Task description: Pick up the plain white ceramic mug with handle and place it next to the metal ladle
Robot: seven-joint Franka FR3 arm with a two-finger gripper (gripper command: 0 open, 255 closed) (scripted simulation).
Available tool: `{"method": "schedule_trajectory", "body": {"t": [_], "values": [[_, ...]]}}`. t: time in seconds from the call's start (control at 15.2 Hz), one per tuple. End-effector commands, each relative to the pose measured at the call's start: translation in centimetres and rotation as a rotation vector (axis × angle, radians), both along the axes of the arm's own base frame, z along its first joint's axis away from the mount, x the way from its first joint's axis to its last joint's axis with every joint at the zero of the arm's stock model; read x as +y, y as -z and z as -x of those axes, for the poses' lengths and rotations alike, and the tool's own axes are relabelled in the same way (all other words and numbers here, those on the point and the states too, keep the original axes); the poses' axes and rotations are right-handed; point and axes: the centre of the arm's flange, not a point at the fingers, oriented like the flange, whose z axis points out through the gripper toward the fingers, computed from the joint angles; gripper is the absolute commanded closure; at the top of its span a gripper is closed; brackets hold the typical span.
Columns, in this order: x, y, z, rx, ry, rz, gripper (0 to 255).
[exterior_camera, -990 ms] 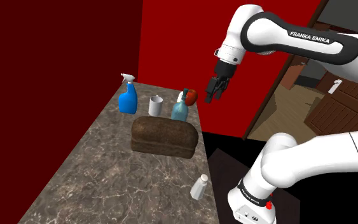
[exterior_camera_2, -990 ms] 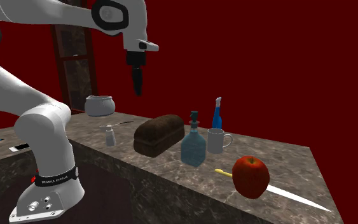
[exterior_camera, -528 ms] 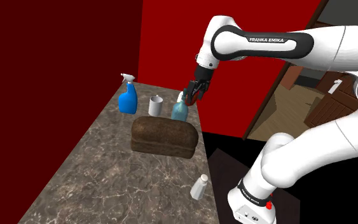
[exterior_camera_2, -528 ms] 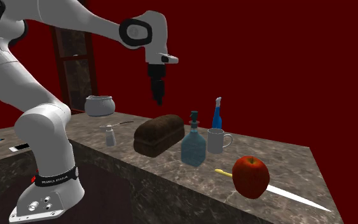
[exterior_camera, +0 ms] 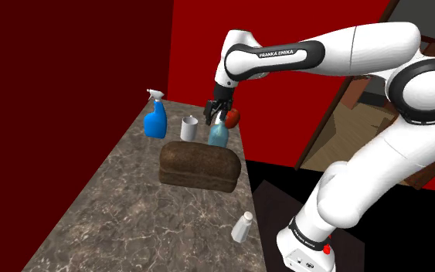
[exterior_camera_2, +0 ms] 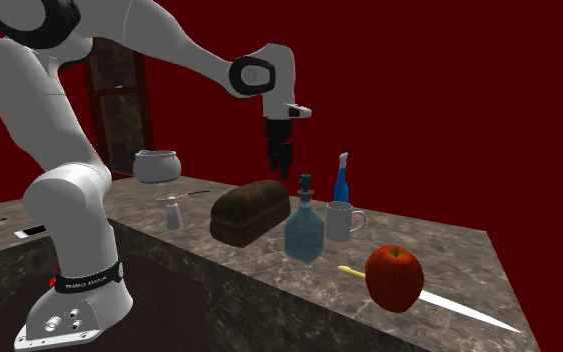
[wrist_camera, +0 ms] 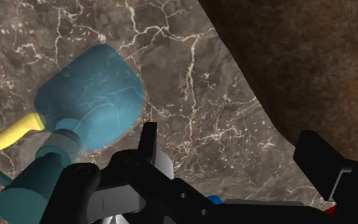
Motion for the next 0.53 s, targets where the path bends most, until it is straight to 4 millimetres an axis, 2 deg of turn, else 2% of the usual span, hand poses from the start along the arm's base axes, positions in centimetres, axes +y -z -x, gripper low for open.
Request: {"method": "schedule_trajectory", "body": {"t": [0.0, 0.46], "values": [[-0.2, 1.4, -2.2, -0.005, 0.0, 0.01, 0], [-0.5, 5.6, -10.2, -0.018, 0.001, 0.046, 0]]}}
